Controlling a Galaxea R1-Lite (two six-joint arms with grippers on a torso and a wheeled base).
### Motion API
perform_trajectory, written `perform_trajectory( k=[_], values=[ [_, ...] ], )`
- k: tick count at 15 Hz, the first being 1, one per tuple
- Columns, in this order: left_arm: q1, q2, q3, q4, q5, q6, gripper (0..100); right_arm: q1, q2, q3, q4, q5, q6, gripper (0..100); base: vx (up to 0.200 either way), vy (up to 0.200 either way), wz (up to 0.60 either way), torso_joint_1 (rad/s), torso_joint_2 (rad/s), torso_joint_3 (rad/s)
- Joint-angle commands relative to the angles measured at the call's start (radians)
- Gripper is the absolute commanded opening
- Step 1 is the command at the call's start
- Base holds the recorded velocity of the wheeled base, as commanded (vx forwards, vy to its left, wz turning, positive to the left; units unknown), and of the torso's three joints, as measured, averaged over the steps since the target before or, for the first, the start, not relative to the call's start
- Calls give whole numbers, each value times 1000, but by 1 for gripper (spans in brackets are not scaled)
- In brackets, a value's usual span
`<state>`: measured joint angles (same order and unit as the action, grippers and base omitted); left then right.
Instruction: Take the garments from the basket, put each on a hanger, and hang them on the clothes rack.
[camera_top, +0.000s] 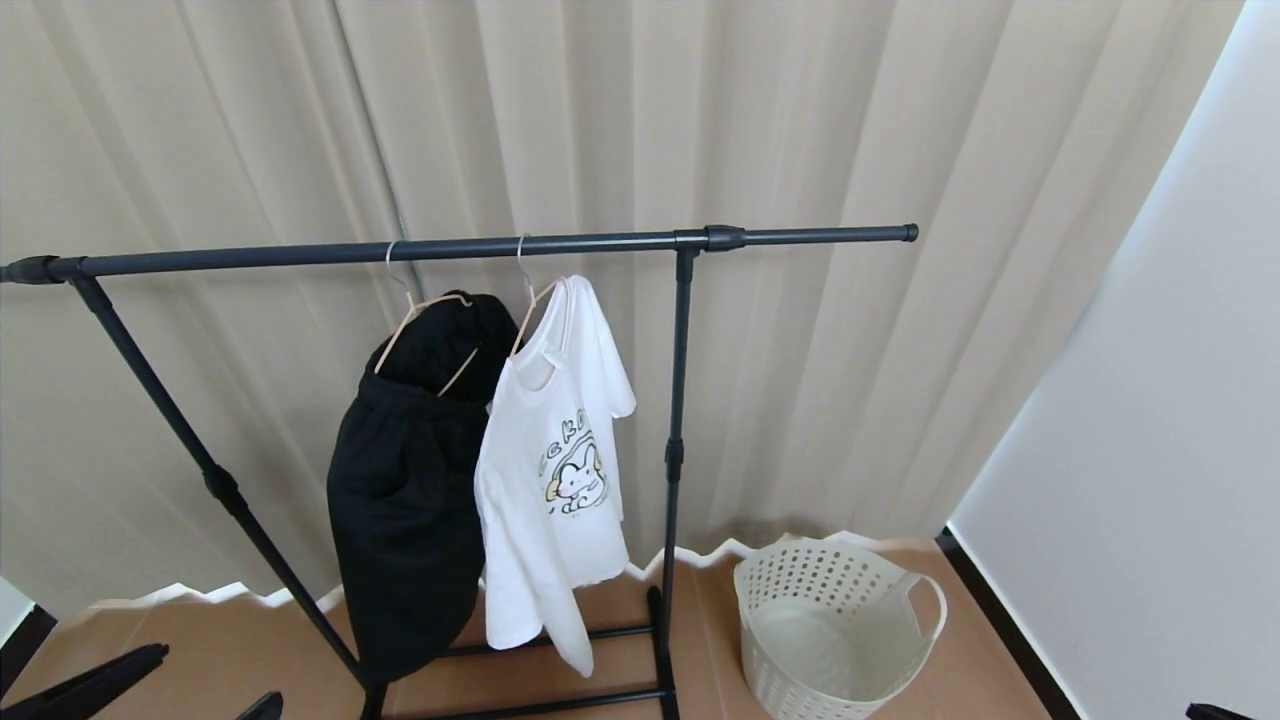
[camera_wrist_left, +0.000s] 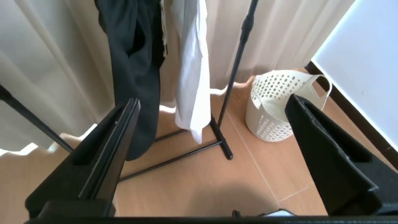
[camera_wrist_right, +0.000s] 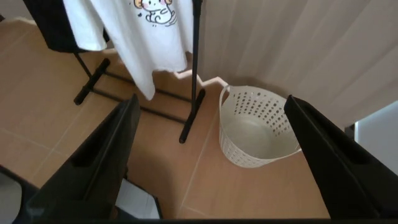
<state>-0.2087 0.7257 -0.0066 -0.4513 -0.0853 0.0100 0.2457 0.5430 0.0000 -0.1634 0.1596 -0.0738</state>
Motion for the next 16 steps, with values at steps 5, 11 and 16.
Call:
perform_trajectory(
  k=[5, 11, 16],
  values=[
    [2, -356, 7, 376, -5, -25, 100, -6, -222, 0, 148, -15, 20, 100, 0, 0, 0, 0, 0, 0],
    [11, -520, 7, 404, 27, -8, 100, -19, -301, 0, 163, -104, 19, 100, 0, 0, 0, 0, 0, 0],
    [26, -620, 7, 436, 160, 16, 100, -80, -364, 0, 163, -124, 19, 100, 0, 0, 0, 0, 0, 0]
  ],
)
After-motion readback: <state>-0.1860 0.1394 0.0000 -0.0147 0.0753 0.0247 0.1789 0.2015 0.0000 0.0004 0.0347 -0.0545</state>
